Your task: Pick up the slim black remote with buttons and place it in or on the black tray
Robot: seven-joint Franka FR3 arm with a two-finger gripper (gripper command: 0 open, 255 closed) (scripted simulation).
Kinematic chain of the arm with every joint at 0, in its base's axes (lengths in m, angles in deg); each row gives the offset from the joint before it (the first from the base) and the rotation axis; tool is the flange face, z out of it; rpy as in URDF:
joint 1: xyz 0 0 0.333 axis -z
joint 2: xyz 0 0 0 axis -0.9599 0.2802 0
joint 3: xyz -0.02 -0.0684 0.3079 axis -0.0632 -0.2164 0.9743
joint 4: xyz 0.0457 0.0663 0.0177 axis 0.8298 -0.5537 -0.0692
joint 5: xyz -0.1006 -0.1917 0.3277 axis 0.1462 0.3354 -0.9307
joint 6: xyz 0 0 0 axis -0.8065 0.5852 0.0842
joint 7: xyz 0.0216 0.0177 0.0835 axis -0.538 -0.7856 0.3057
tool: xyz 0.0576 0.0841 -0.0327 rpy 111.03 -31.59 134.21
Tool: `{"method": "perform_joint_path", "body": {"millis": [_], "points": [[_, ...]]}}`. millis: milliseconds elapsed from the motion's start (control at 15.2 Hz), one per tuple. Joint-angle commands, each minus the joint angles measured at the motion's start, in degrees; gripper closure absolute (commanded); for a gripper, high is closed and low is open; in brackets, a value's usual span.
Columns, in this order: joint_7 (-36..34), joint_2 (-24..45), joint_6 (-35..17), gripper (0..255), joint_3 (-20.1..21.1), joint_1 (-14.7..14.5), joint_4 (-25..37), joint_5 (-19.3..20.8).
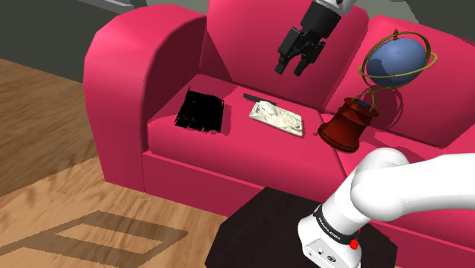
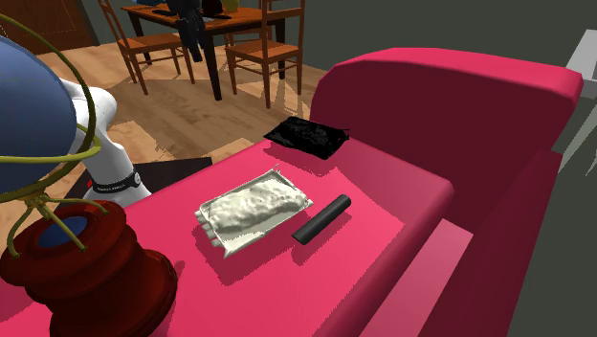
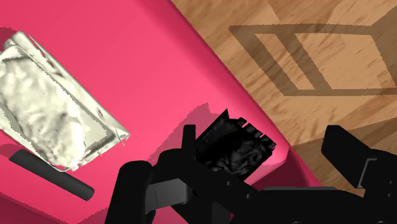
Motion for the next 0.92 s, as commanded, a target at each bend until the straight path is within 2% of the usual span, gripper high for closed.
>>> {"method": "perform_joint_path", "body": {"millis": [0,462,858], "points": [[0.0,0.0,0.0,0,0.0,0.0,0.0,0.0],[13.1,5.3,-7.4,0,-6.9,0.8,-3.7,5.3],[23.8,13.0,-14.2,0,-12.8,1.3,-3.6,8.8]]}}
